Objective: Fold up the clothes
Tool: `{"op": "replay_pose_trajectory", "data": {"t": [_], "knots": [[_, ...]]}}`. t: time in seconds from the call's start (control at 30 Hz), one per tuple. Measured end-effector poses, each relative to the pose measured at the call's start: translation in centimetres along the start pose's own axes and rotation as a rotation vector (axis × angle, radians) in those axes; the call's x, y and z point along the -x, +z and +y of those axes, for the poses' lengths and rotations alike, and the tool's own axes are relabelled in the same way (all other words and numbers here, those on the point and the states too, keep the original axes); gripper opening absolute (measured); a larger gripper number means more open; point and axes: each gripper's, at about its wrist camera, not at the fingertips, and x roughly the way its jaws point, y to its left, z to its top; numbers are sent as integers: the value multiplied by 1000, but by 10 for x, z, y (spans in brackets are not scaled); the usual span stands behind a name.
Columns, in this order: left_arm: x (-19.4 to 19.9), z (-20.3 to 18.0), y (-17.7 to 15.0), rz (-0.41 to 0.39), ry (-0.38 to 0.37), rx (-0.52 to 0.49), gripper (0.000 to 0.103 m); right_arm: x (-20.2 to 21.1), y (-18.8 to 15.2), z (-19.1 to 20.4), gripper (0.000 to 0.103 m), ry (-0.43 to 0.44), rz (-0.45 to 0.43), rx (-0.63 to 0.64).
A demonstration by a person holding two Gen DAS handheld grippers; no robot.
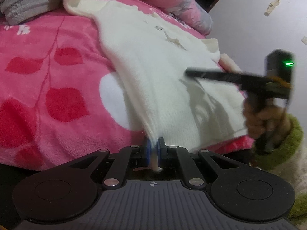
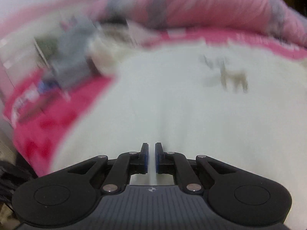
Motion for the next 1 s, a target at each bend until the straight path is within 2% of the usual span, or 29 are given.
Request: {"op": "replay_pose_trajectory", "data": {"t": [0.07,0.13,0.23,0.3,0.37,0.43,0.53,0.57,0.6,0.67,0.73,0.8,0.83,0.9,1.0], "knots": [[1,5,-1,-2,-27,11,5,13,-23,3,6,3,6,31],[0,9,-1,0,-52,16,5,34,-42,8,6,-7,49,58],[-1,16,-2,8,-87,36,5,50,-62,12,6,18,218,11],[-1,19,-1,11,-108,46,5,56,-64,17,6,2,280,44],[0,20,-1,13,-122,56,6,66,-47,22,6,0,235,70],[4,20,-1,5,-127,61,6,70,-18,27,6,24,121,83],[8,17,-2,-11,-122,52,6,46,16,33,6,-1,-6,79],[9,16,-2,-15,-118,49,6,32,20,33,6,-4,-18,71],[9,15,-3,-19,-115,47,6,18,24,34,6,-8,-29,62],[9,16,-5,-20,-113,52,6,-14,14,38,7,28,47,45],[7,20,-7,-18,-118,62,6,-15,-9,52,8,37,35,64],[4,26,-8,-11,-133,78,6,-2,-21,72,8,43,42,170],[3,29,-8,-8,-144,86,6,5,-23,76,8,70,64,180],[3,34,-8,-5,-167,96,6,13,-18,72,8,120,101,148],[7,37,-9,-12,-195,96,7,14,8,65,8,127,49,94]]}}
